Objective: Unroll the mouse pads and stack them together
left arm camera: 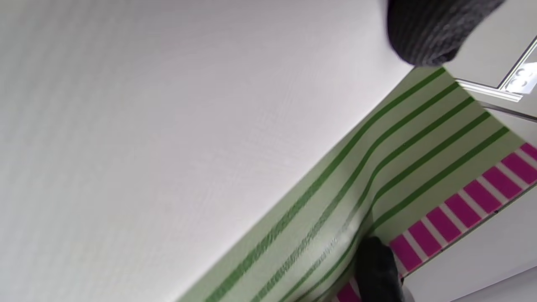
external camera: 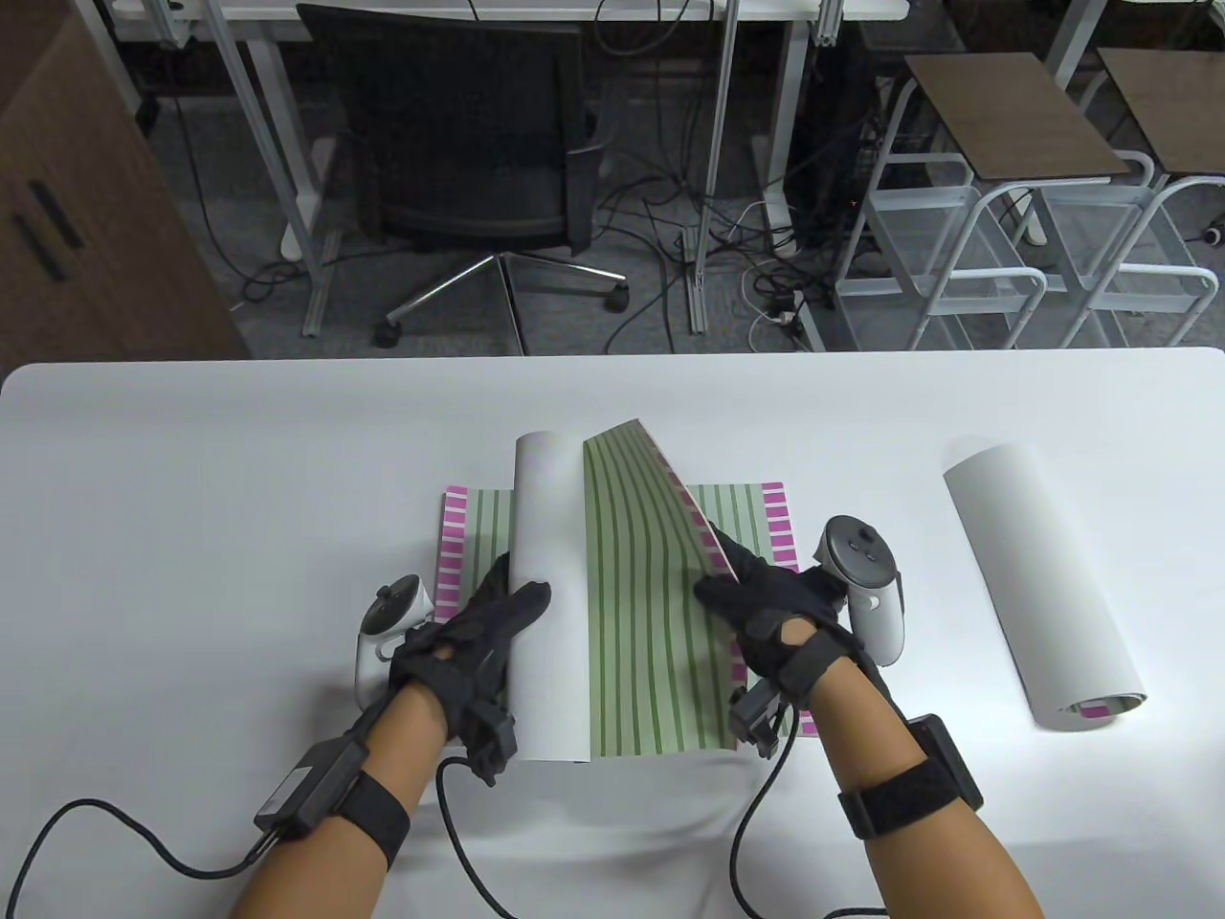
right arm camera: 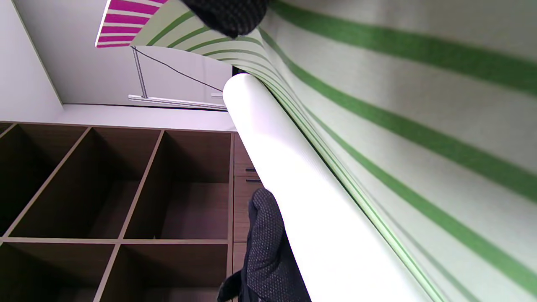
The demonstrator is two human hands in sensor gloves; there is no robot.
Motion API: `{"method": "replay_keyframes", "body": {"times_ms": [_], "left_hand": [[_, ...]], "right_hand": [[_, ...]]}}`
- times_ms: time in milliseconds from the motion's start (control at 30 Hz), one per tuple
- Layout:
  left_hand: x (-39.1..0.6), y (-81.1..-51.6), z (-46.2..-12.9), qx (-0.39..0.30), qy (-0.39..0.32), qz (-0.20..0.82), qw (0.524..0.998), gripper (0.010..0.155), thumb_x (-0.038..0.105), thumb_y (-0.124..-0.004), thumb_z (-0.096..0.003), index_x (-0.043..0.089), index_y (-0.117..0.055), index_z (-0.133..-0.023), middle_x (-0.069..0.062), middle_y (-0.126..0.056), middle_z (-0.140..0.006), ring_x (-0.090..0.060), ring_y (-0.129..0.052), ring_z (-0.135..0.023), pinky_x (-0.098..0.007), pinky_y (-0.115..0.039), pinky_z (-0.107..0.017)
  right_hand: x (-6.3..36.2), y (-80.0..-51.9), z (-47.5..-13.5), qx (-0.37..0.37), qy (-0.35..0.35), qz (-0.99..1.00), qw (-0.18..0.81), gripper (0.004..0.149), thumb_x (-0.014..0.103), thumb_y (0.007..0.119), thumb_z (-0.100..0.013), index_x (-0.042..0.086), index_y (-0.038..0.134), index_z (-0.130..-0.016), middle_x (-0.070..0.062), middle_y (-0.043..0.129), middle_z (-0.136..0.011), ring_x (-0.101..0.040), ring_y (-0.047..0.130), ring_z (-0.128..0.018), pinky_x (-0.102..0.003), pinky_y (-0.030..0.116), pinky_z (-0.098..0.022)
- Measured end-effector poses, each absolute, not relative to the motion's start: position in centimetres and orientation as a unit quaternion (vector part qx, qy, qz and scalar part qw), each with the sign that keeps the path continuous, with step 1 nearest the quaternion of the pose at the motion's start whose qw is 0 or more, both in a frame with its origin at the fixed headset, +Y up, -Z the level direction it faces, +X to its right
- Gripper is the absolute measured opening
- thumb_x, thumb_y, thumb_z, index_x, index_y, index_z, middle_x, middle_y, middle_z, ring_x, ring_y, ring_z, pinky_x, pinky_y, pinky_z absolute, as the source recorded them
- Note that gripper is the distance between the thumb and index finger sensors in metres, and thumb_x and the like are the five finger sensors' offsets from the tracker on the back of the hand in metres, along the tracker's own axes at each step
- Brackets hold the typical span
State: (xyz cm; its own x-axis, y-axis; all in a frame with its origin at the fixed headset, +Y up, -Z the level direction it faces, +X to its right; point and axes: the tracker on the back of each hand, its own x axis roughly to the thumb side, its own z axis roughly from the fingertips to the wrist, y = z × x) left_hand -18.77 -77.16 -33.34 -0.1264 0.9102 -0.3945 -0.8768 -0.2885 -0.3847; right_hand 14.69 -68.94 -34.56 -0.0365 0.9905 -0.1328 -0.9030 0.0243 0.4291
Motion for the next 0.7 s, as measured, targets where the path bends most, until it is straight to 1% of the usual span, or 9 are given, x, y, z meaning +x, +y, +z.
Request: {"method": "replay_keyframes", "body": {"times_ms": [133, 200, 233, 333, 400, 433, 500, 600, 700], "left_hand": [[-19.4, -77.2, -33.4, -0.279, -0.032, 0.753, 0.595, 0.083, 0.054, -0.070, -0.0578, 0.031, -0.011, -0.111, -0.010, -0.041, -0.113, -0.037, -0.074, -0.100, -0.056, -0.069, -0.065], [-19.4, -77.3, -33.3, -0.296, -0.035, 0.755, 0.584, 0.079, 0.055, -0.065, -0.0583, 0.032, -0.011, -0.112, -0.012, -0.039, -0.114, -0.041, -0.070, -0.103, -0.061, -0.068, -0.065], [-19.4, -77.4, -33.2, -0.307, -0.034, 0.753, 0.581, 0.081, 0.058, -0.064, -0.0583, 0.031, -0.009, -0.111, -0.013, -0.036, -0.114, -0.043, -0.067, -0.104, -0.062, -0.066, -0.065], [-19.0, -77.5, -33.1, -0.323, -0.042, 0.737, 0.593, 0.097, 0.070, -0.070, -0.0551, 0.030, 0.000, -0.108, -0.012, -0.025, -0.115, -0.043, -0.062, -0.106, -0.064, -0.063, -0.066], [-18.8, -77.5, -33.1, -0.320, -0.043, 0.726, 0.608, 0.106, 0.071, -0.077, -0.0519, 0.030, 0.004, -0.106, -0.010, -0.024, -0.115, -0.040, -0.063, -0.105, -0.062, -0.064, -0.067], [-18.7, -77.4, -33.1, -0.324, -0.040, 0.718, 0.614, 0.107, 0.069, -0.080, -0.0516, 0.031, 0.004, -0.106, -0.010, -0.023, -0.114, -0.038, -0.064, -0.105, -0.060, -0.065, -0.067], [-18.7, -77.5, -33.2, -0.316, -0.035, 0.715, 0.622, 0.107, 0.066, -0.082, -0.0513, 0.031, 0.003, -0.106, -0.008, -0.026, -0.114, -0.036, -0.067, -0.103, -0.058, -0.067, -0.067], [-19.0, -77.6, -33.3, -0.302, -0.020, 0.729, 0.614, 0.103, 0.061, -0.083, -0.0521, 0.031, -0.002, -0.107, -0.008, -0.032, -0.113, -0.034, -0.072, -0.100, -0.056, -0.069, -0.066], [-19.5, -77.6, -33.4, -0.289, -0.012, 0.730, 0.619, 0.099, 0.058, -0.081, -0.0537, 0.031, -0.004, -0.108, -0.008, -0.036, -0.112, -0.033, -0.075, -0.098, -0.054, -0.070, -0.066]], "right_hand": [[15.1, -68.7, -34.5, 0.106, 0.200, 0.683, 0.695, 0.060, 0.016, 0.074, -0.046, 0.021, 0.049, -0.101, -0.020, 0.068, -0.089, -0.043, 0.097, -0.057, -0.044, 0.088, -0.036], [14.9, -68.6, -34.5, 0.106, 0.202, 0.681, 0.696, 0.061, 0.016, 0.074, -0.046, 0.020, 0.049, -0.101, -0.020, 0.067, -0.089, -0.043, 0.097, -0.057, -0.044, 0.088, -0.036], [14.8, -68.6, -34.4, 0.107, 0.202, 0.681, 0.695, 0.061, 0.016, 0.074, -0.046, 0.020, 0.049, -0.101, -0.020, 0.067, -0.089, -0.043, 0.097, -0.057, -0.044, 0.088, -0.036], [14.1, -68.4, -34.3, 0.116, 0.205, 0.685, 0.690, 0.061, 0.017, 0.074, -0.046, 0.020, 0.048, -0.101, -0.019, 0.067, -0.089, -0.043, 0.097, -0.057, -0.044, 0.088, -0.036], [13.9, -68.2, -34.2, 0.118, 0.205, 0.683, 0.691, 0.061, 0.016, 0.074, -0.046, 0.020, 0.048, -0.101, -0.020, 0.067, -0.089, -0.043, 0.097, -0.057, -0.044, 0.088, -0.036], [13.8, -68.1, -34.1, 0.122, 0.204, 0.686, 0.688, 0.061, 0.016, 0.074, -0.046, 0.020, 0.048, -0.101, -0.019, 0.067, -0.089, -0.044, 0.097, -0.057, -0.044, 0.088, -0.036], [13.9, -67.9, -34.1, 0.124, 0.202, 0.689, 0.685, 0.061, 0.016, 0.074, -0.046, 0.020, 0.048, -0.101, -0.019, 0.067, -0.089, -0.043, 0.097, -0.057, -0.044, 0.088, -0.036], [14.3, -67.9, -34.2, 0.121, 0.199, 0.687, 0.689, 0.061, 0.016, 0.074, -0.046, 0.020, 0.048, -0.101, -0.019, 0.067, -0.089, -0.044, 0.097, -0.057, -0.044, 0.088, -0.036], [14.9, -67.8, -34.5, 0.118, 0.196, 0.684, 0.692, 0.061, 0.016, 0.075, -0.046, 0.020, 0.049, -0.101, -0.020, 0.068, -0.089, -0.043, 0.097, -0.056, -0.044, 0.088, -0.035]]}}
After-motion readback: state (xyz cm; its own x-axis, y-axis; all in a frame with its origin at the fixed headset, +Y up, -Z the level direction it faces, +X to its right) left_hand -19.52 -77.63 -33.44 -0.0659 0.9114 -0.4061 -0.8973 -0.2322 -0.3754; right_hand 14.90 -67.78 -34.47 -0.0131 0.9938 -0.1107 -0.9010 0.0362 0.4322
